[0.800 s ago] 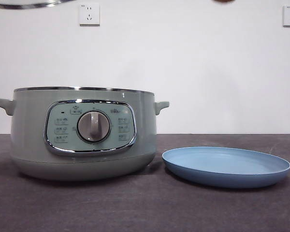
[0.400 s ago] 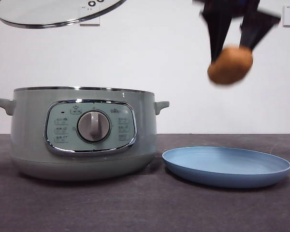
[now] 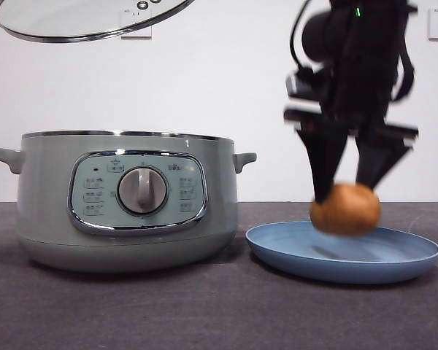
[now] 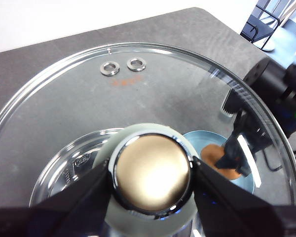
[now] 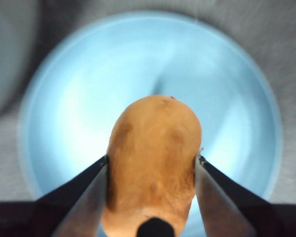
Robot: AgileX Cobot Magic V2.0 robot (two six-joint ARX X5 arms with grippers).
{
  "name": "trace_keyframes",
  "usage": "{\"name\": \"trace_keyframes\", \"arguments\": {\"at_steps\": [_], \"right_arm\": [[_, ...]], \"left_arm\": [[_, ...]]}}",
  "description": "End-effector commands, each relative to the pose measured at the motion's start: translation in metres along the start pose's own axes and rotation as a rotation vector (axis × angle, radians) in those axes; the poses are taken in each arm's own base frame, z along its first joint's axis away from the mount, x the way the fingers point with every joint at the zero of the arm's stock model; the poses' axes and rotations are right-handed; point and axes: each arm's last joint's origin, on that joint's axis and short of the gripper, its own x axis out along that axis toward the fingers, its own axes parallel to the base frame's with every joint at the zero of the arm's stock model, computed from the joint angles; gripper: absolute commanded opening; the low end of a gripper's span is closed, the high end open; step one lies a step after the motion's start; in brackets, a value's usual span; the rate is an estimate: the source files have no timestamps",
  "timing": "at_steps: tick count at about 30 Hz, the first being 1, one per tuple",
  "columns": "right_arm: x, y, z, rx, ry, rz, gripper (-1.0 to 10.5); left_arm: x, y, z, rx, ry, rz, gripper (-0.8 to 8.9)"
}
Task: Take the potato out from the steamer,put the potato on the plate,close the lid
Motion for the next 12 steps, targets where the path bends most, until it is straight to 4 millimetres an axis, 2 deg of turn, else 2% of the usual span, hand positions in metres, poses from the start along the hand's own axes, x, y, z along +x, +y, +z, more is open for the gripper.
{"name": "trace_keyframes", "arguments": {"at_steps": [1,6,7,11,12], "right_arm": [[0.0193,-0.0007,-0.0098,0.012,0.015,0.0,-0.1],[0.0265,-0.0013,-0.0165,0.021,0.034,-0.001,0.1],[0.0265,-0.0013,-0.0165,0.021,0.034,0.0,0.5],[0.0264,-0.0021,-0.0164,0.027,0.033,-0.002,3.9],[0.0261,-0.0021,-0.0162,0.027,0.032,-0.002,4.4]], "left_arm": [[-0.0061,-0.004,0.006,0.023,-0.051,-0.016,-0.09],[-0.0061,-0.004,0.0053,0.02,-0.044,-0.016,-0.09],[-0.006,-0.0039,0.0053,0.02,-0.044,-0.016,-0.09],[-0.0061,-0.004,0.0053,0.019,-0.044,-0.016,-0.09],[-0.006,-0.0039,0.0052,0.019,-0.043,-0.016,-0.09]]}}
